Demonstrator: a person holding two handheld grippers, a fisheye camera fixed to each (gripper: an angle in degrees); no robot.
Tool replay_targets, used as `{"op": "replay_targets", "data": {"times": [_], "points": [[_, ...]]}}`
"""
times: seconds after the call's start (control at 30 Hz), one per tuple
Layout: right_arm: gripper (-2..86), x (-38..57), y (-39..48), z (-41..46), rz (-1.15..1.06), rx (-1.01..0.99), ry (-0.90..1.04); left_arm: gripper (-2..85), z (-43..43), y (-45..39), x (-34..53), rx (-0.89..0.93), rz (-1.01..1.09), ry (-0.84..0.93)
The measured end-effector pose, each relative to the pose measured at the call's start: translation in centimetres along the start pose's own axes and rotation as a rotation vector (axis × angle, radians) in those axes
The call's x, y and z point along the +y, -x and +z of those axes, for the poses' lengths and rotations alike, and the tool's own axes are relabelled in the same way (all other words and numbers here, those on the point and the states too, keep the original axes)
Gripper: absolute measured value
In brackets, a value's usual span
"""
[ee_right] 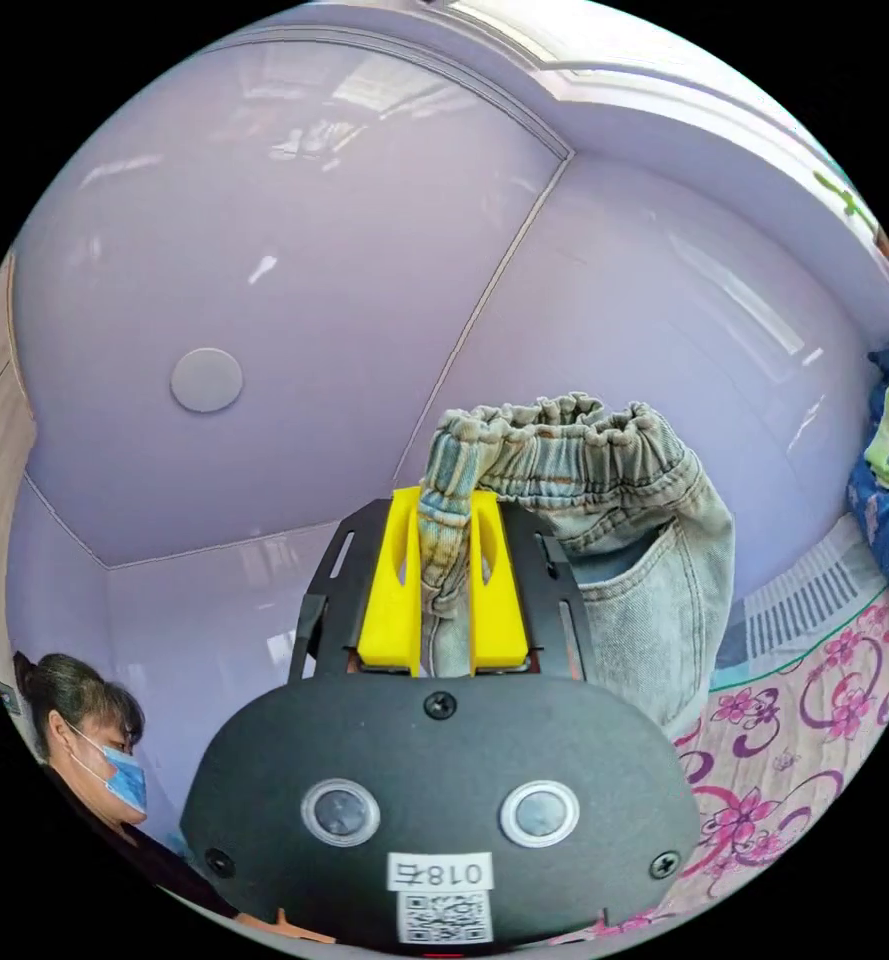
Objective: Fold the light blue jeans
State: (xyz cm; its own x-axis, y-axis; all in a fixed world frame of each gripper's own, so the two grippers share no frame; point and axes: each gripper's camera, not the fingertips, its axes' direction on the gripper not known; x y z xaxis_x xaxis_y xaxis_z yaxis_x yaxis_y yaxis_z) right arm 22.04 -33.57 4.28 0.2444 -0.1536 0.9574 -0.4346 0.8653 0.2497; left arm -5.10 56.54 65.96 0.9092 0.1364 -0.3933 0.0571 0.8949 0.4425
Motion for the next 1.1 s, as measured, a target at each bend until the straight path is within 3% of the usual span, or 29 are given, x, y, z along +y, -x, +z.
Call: {"op": "replay_targets", "data": {"times": [0.13,0.27,0.37,0.47,0.57,0.73,0.87,0.93,1.1], "points": [[7.8,-8.8,2.7,-11.5,-0.115,0.204,-0.069,0.3,-4.1,-8.6,0.0,-0.124,0.043,0.033],[7.8,-13.7,4.4,-18.1,-0.201,0.204,-0.129,-0.7,-7.5,-15.1,1.0,-0.325,0.045,0.02],[7.9,-16.0,6.1,-18.8,-0.282,0.199,-0.017,-0.8,-8.5,-17.7,1.4,-0.378,0.038,-0.025],[7.9,-14.2,7.0,-14.7,-0.364,0.191,0.249,-0.8,-7.2,-17.9,1.0,-0.367,0.011,-0.009],[8.0,-7.6,5.7,-8.8,-0.348,0.077,0.508,-0.9,-5.2,-17.1,0.5,-0.302,-0.023,-0.001],[8.2,13.5,2.4,1.2,-0.198,-0.112,0.81,-0.9,-3.2,-16.9,1.1,-0.269,-0.047,-0.029],[9.6,30.1,2.8,6.4,-0.12,-0.01,0.908,-0.9,-3.2,-16.4,2.4,-0.306,-0.107,0.001],[11.4,40.9,4.3,9.3,-0.091,0.116,1.126,-0.9,-3.8,-16.6,2.6,-0.346,-0.112,0.011],[9.9,51.0,8.7,6.8,-0.173,0.083,1.271,-0.7,-6.3,-16.6,2.8,-0.422,-0.135,-0.007]]}}
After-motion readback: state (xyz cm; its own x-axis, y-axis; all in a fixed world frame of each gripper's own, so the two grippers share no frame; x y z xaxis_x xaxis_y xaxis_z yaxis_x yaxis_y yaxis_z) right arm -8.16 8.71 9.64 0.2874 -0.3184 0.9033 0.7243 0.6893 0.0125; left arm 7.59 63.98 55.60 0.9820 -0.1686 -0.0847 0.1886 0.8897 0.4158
